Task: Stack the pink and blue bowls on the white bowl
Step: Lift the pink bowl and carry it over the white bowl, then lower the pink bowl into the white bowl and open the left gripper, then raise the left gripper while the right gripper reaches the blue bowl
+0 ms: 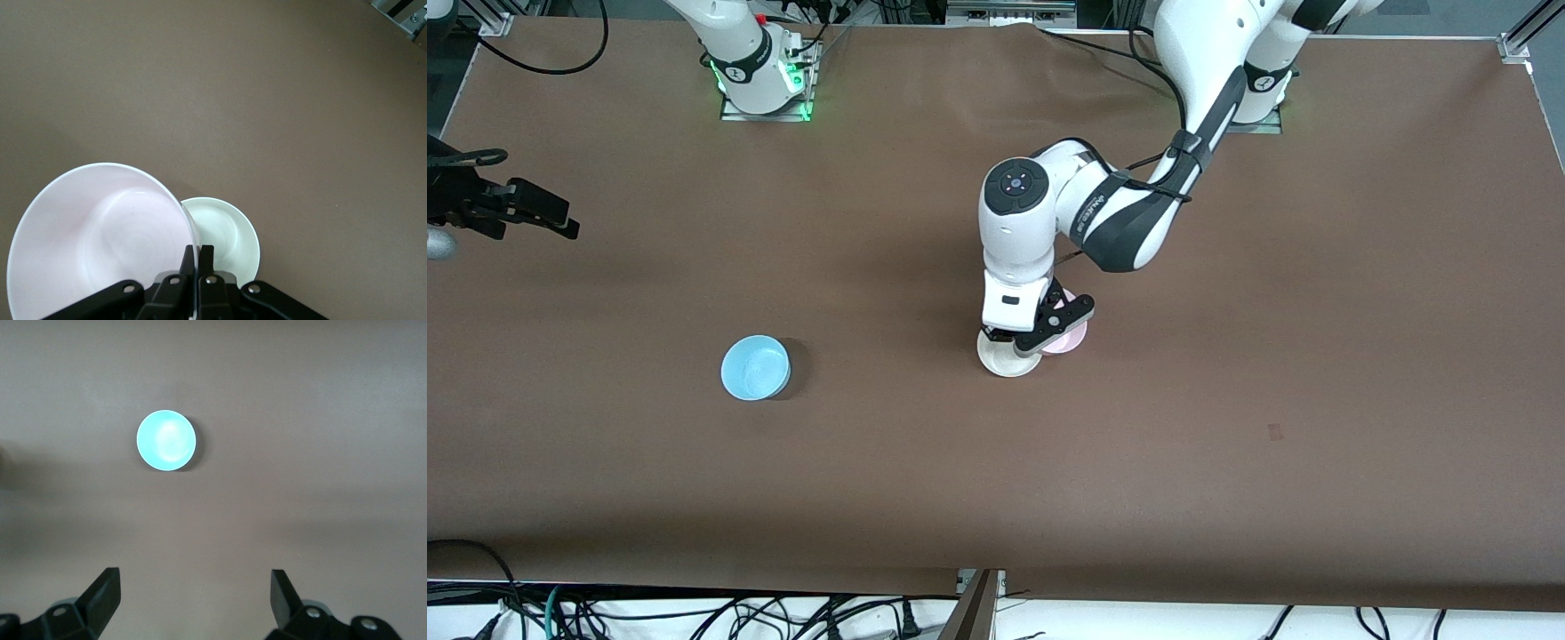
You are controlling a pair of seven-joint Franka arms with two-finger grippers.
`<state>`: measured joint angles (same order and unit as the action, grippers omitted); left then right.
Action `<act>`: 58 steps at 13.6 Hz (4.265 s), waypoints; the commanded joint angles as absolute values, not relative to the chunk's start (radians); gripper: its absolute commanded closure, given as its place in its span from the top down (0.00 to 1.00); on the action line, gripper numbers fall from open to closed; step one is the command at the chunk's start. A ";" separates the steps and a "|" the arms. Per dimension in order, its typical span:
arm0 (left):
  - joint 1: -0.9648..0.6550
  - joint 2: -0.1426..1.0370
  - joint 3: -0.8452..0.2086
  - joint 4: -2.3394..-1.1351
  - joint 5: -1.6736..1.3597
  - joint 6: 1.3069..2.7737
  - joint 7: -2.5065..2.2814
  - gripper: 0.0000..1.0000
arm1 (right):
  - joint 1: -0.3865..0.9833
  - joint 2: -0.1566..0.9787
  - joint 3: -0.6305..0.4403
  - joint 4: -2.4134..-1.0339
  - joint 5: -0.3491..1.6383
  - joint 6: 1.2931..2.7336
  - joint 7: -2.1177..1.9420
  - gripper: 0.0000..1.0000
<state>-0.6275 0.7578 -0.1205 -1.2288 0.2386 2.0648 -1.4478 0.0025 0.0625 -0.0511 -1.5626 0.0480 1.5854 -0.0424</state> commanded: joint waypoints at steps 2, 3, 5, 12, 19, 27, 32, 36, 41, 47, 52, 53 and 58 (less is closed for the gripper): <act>-0.690 0.885 -0.086 -1.013 0.267 1.959 -1.512 0.00 | -0.002 0.061 -0.051 -1.557 0.060 1.585 -0.041 0.99; -0.719 0.900 -0.063 -0.994 0.264 1.954 -1.525 0.00 | -0.002 0.061 -0.051 -1.557 0.058 1.585 -0.043 0.99; -0.742 0.917 -0.041 -0.979 0.258 1.954 -1.532 0.00 | -0.002 0.061 -0.051 -1.557 0.058 1.585 -0.043 0.99; -0.749 1.003 -0.037 -0.877 0.258 1.962 -1.582 0.00 | -0.002 0.061 -0.051 -1.557 0.058 1.585 -0.041 0.99; -0.761 1.040 -0.011 -0.877 0.258 1.982 -1.589 0.00 | -0.002 0.061 -0.051 -1.557 0.058 1.585 -0.043 0.99; -0.772 1.052 -0.003 -0.877 0.258 2.002 -1.618 0.00 | -0.002 0.061 -0.051 -1.557 0.058 1.585 -0.041 0.99; -0.772 1.052 -0.003 -0.877 0.258 2.002 -1.621 0.17 | -0.002 0.061 -0.051 -1.557 0.058 1.586 -0.041 0.99; -0.775 1.052 -0.003 -0.877 0.258 2.002 -1.634 0.31 | -0.002 0.063 -0.051 -1.557 0.058 1.586 -0.041 0.99; -0.775 1.040 -0.006 -0.877 0.258 1.987 -1.632 0.32 | -0.002 0.061 -0.051 -1.557 0.060 1.586 -0.041 0.99; -0.749 0.982 -0.008 -0.853 0.198 1.873 -1.545 0.32 | -0.009 0.155 -0.051 -1.555 0.061 1.667 -0.046 0.99; -0.675 0.888 -0.008 -0.821 0.100 1.697 -1.349 0.31 | -0.003 0.317 -0.044 -1.556 0.063 1.683 -0.041 0.99; -0.658 0.865 -0.008 -0.821 0.095 1.657 -1.306 0.31 | -0.003 0.336 -0.043 -1.555 0.061 1.709 -0.043 0.99; -0.563 0.752 -0.009 -0.821 0.046 1.499 -1.079 0.31 | 0.034 0.501 -0.040 -1.568 0.066 1.942 -0.029 0.99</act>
<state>-0.5953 0.8051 -0.0071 -0.8117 0.0765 1.5570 -1.1755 0.0265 0.4460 -0.0414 -1.5762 0.0505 1.8871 -0.0404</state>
